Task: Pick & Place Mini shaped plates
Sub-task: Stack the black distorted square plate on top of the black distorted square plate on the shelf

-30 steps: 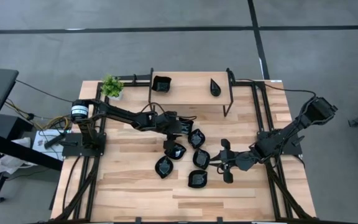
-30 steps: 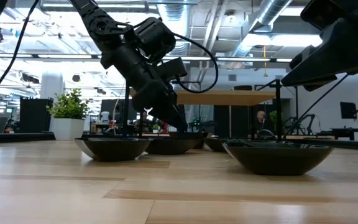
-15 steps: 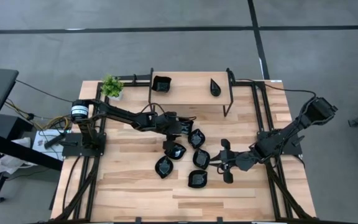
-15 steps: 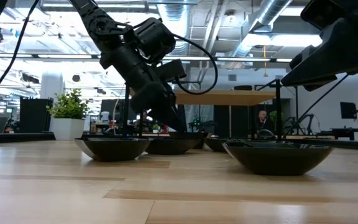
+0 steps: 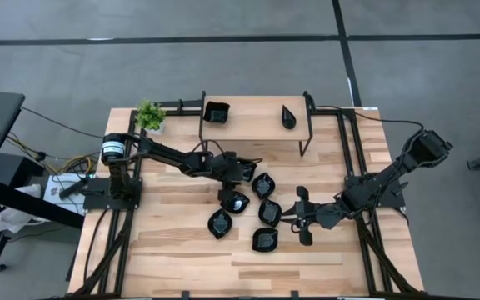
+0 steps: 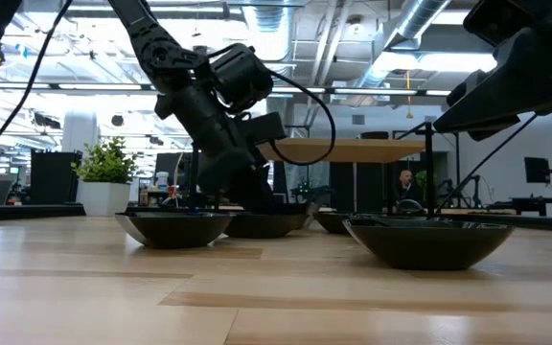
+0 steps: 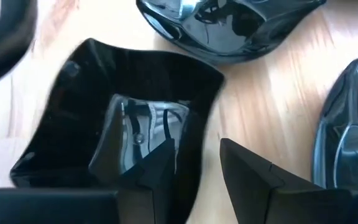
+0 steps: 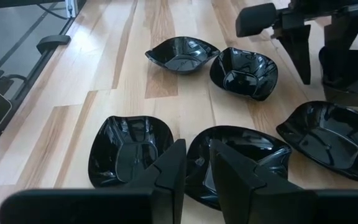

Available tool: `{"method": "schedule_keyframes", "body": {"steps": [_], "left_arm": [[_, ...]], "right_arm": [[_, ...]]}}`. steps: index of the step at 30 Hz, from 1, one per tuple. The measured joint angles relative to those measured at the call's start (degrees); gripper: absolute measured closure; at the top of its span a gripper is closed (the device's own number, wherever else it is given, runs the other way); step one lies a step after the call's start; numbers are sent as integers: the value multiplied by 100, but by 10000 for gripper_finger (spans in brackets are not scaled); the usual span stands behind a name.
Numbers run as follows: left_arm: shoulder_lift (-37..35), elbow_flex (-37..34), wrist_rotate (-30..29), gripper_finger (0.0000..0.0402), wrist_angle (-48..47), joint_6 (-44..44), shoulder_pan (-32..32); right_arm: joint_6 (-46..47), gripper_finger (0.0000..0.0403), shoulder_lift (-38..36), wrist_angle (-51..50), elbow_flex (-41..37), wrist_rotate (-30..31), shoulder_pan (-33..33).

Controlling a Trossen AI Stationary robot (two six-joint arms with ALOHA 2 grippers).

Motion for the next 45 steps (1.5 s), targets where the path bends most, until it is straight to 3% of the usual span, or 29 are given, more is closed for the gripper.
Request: {"method": "schedule_keyframes", "body": {"steps": [31, 45], "left_arm": [[-24, 7, -450, 271, 26, 278, -72], [-610, 9, -415, 271, -169, 277, -109]], "right_arm": [[105, 333, 0, -9, 0, -4, 0], [167, 333, 0, -10, 0, -15, 7]]}}
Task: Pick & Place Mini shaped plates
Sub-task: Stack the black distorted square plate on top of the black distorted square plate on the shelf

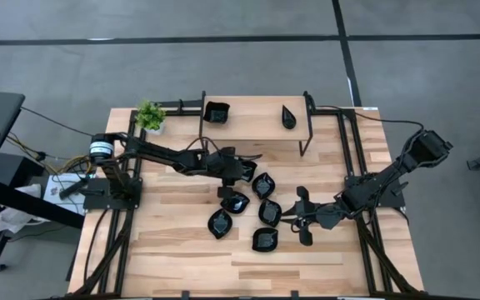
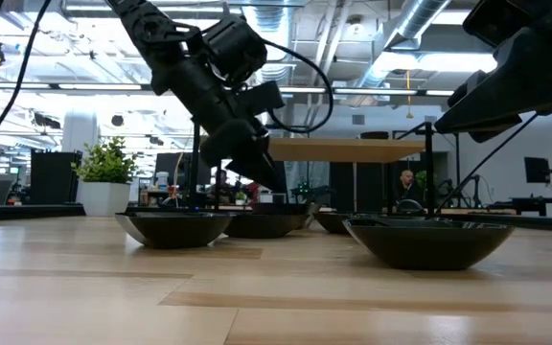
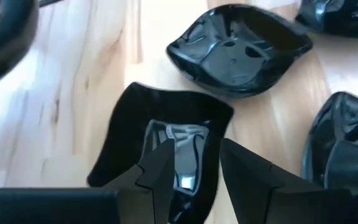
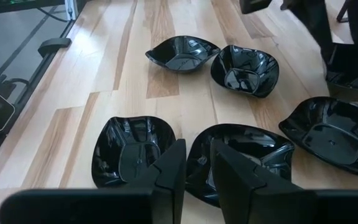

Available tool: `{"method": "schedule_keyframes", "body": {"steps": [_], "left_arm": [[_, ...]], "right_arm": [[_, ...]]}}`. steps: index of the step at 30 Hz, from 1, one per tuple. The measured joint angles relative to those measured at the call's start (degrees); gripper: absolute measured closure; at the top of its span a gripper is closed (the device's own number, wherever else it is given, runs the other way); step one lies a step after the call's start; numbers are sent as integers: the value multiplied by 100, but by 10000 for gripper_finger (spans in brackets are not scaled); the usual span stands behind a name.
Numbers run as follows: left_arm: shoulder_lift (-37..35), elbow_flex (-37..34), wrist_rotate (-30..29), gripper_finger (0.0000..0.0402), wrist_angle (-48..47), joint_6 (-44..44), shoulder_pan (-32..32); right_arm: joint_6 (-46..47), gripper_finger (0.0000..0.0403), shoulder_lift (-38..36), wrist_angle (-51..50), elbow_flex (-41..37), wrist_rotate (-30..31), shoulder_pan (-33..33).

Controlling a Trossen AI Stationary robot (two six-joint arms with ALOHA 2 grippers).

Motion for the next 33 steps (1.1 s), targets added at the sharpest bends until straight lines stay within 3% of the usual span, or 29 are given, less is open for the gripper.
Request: {"method": "schedule_keyframes", "body": {"steps": [10, 22, 33], "left_arm": [[143, 0, 116, 269, -27, 279, -161], [145, 0, -56, 232, -22, 305, -137], [180, 0, 13, 238, 27, 259, -123]], "right_arm": [[1, 333, 0, 1, 0, -1, 0], [1, 333, 0, 2, 0, -1, 0], [-1, 333, 0, 3, 0, 2, 0]]}}
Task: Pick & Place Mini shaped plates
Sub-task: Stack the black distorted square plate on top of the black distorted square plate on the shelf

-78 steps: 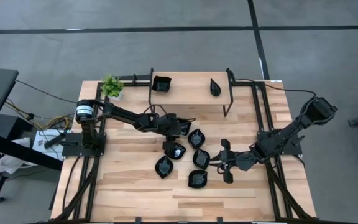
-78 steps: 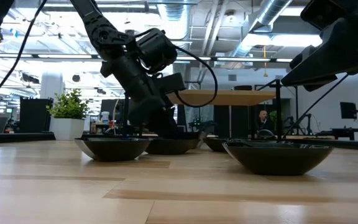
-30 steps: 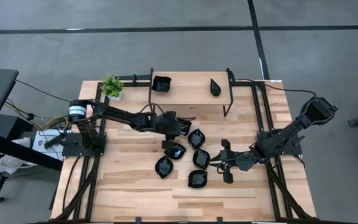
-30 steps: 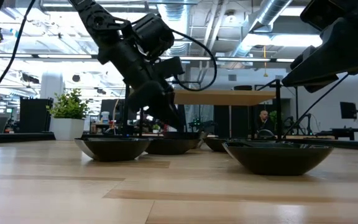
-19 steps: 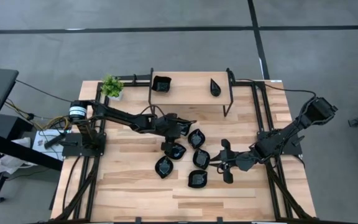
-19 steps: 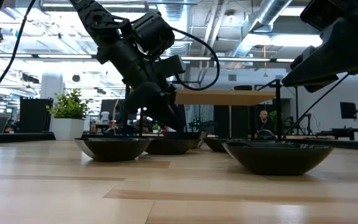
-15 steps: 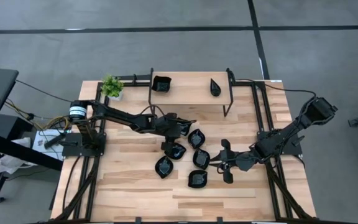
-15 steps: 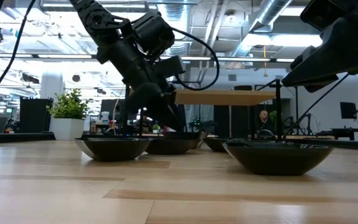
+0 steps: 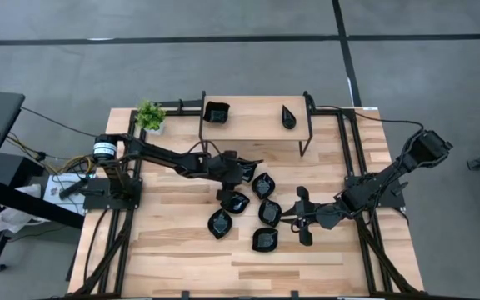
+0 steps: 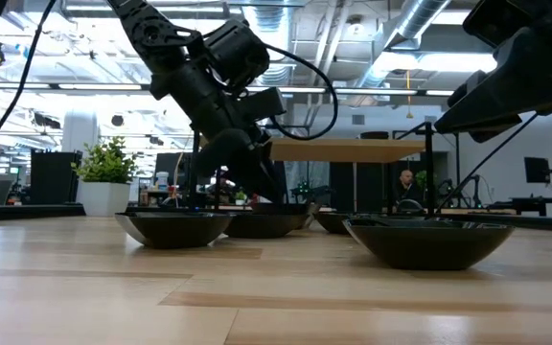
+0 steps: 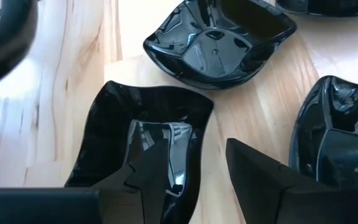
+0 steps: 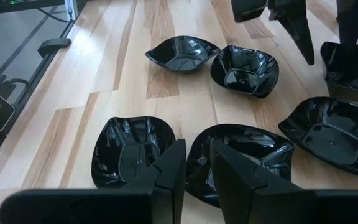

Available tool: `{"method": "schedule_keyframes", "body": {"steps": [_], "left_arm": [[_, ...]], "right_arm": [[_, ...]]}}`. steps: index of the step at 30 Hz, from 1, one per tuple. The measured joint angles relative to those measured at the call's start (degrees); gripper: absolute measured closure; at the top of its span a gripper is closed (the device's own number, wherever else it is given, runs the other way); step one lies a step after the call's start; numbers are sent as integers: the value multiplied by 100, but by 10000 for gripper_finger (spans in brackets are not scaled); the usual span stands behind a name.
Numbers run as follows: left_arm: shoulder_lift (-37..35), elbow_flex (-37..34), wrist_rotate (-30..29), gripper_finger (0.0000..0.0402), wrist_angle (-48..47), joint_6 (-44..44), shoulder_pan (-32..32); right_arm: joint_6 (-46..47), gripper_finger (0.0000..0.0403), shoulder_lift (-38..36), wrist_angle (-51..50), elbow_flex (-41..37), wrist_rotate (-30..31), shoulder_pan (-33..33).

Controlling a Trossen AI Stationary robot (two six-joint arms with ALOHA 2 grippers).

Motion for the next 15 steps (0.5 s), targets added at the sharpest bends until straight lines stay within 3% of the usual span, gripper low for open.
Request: {"method": "schedule_keyframes", "body": {"steps": [15], "left_arm": [[51, -100, -141, 239, 25, 39, 16]], "right_arm": [[0, 333, 0, 4, -2, 2, -2]]}}
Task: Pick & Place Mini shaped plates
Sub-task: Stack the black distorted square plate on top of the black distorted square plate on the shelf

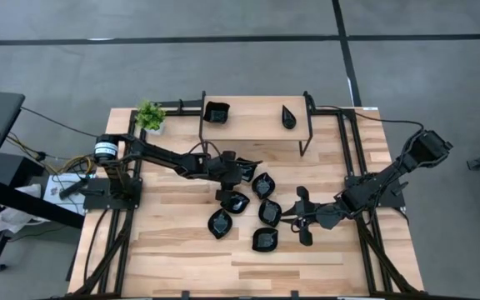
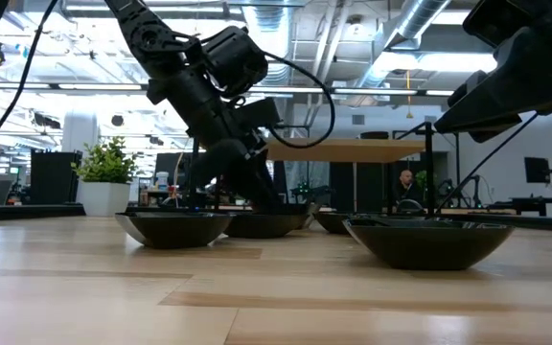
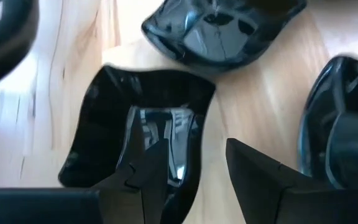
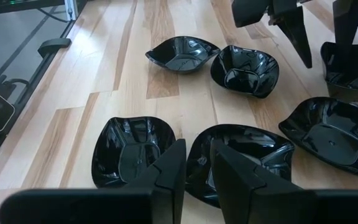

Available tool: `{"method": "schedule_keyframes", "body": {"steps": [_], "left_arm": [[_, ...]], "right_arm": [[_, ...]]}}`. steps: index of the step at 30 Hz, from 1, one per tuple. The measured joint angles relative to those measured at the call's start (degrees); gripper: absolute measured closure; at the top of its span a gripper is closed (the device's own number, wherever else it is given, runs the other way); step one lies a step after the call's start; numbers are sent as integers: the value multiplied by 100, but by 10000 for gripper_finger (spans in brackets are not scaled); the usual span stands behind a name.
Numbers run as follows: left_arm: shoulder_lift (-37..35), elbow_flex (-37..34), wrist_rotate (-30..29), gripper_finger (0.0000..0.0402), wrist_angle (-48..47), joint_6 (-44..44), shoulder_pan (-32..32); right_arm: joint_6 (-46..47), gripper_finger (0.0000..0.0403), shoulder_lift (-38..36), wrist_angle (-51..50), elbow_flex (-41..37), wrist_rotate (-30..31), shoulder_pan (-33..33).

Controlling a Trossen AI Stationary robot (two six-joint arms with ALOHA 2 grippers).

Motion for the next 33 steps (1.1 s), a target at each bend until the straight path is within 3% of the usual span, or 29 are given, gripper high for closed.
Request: {"method": "schedule_keyframes", "body": {"steps": [25, 33], "left_arm": [[201, -50, -192, 240, 387, -43, 40], [201, -50, -237, 291, 382, -42, 38]], "right_arm": [[0, 333, -1, 2, 0, 8, 0], [0, 333, -2, 0, 0, 7, 0]]}}
